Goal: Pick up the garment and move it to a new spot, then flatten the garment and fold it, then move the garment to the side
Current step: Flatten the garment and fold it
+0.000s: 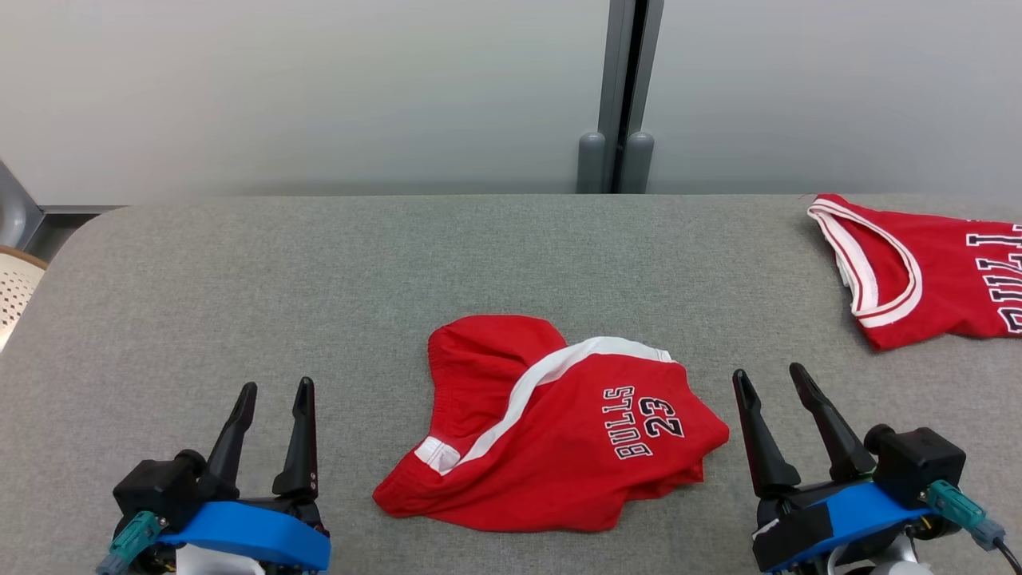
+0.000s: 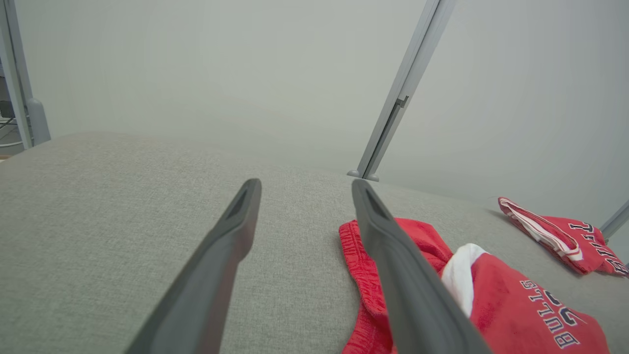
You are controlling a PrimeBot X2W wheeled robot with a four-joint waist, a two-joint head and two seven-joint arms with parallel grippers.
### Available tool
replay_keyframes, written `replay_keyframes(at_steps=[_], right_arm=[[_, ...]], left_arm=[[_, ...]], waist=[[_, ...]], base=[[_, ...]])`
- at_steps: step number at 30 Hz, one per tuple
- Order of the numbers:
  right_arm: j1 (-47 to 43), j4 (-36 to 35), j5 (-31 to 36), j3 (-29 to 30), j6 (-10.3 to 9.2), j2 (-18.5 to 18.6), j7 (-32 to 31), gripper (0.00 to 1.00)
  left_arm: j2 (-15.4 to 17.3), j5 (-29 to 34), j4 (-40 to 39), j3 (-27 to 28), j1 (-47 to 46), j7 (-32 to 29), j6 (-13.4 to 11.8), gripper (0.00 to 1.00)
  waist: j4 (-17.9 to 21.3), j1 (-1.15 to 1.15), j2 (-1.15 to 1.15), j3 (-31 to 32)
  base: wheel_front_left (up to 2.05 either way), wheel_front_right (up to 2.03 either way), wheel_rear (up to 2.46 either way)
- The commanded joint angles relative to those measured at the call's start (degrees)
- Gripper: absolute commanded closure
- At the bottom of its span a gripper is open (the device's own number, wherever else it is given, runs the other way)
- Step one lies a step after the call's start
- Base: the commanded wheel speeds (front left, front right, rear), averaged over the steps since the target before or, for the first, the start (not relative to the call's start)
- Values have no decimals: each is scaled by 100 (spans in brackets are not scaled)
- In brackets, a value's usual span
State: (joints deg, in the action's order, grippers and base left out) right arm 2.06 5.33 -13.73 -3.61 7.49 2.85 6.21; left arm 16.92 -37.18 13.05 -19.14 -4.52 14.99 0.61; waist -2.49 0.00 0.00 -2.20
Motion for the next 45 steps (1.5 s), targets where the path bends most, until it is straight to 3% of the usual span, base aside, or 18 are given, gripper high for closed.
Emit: replay_keyframes(at_steps=[1, 6, 13, 16, 21, 22, 28, 32, 38, 39, 40, 41, 45], right_arm=[[-51, -2, -50, 0, 1, 6, 38, 0], [2, 34, -57, 15, 1, 6, 49, 0], [358, 166, -137, 54, 1, 8, -191, 0], [784, 436, -278, 197, 1, 10, -851, 0], [1646, 1258, -430, 535, 3, 12, -2973, 0], [1646, 1258, -430, 535, 3, 12, -2973, 0], [2557, 2060, -499, 577, 2, 11, -4343, 0], [2998, 2791, -515, 641, 2, 10, -4543, 0], [3390, 3916, -598, 477, 2, 5, -4265, 0], [3413, 4058, -703, 362, 2, 3, -4260, 51], [3420, 4189, -859, 273, 2, 2, -4247, 67], [3433, 4290, -1008, 156, 2, -2, -4242, 100], [3611, 4432, -1384, -102, 2, -2, -3833, 100]], left_arm=[[-18, 197, 62, 101, 2, 22, 68, 0], [28, 778, 353, 93, -60, 22, 36, 0], [-101, 830, 237, 326, 1, 23, 62, 0], [-132, 848, 154, 319, -52, 22, 61, 0], [-123, 836, 24, 283, -166, -18, 69, 0], [-123, 836, 24, 283, -166, -18, 69, 0], [-103, 827, -92, 231, -198, -65, 83, 0], [-135, 797, -138, 230, -246, -51, 92, 0], [-157, 787, -126, 154, -359, -101, 126, 0], [-163, 776, -130, 146, -373, -100, 131, 0], [-157, 770, -128, 140, -379, -101, 136, 0], [-151, 767, -128, 134, -377, -101, 135, 0], [-152, 731, -120, 138, -272, -97, 114, 0]], waist=[[3, 0, 0, -10], [16, 0, 0, -56], [-24, 0, 0, -226], [-54, 0, 0, -301], [-99, 0, 0, -409], [-99, 0, 0, -409], [-167, 0, 0, -601], [-248, 0, 0, -704], [-412, 0, 0, -760], [-436, 0, 0, -758], [-453, 0, 0, -754], [-465, 0, 0, -750], [-474, 0, 0, -703]], base=[[0, 0, 0], [0, 0, 0], [0, 0, 0], [0, 0, 0], [0, 0, 0], [0, 0, 0], [0, 0, 0], [0, 0, 0], [0, 0, 0], [0, 0, 0], [0, 0, 0], [0, 0, 0], [0, 0, 0]])
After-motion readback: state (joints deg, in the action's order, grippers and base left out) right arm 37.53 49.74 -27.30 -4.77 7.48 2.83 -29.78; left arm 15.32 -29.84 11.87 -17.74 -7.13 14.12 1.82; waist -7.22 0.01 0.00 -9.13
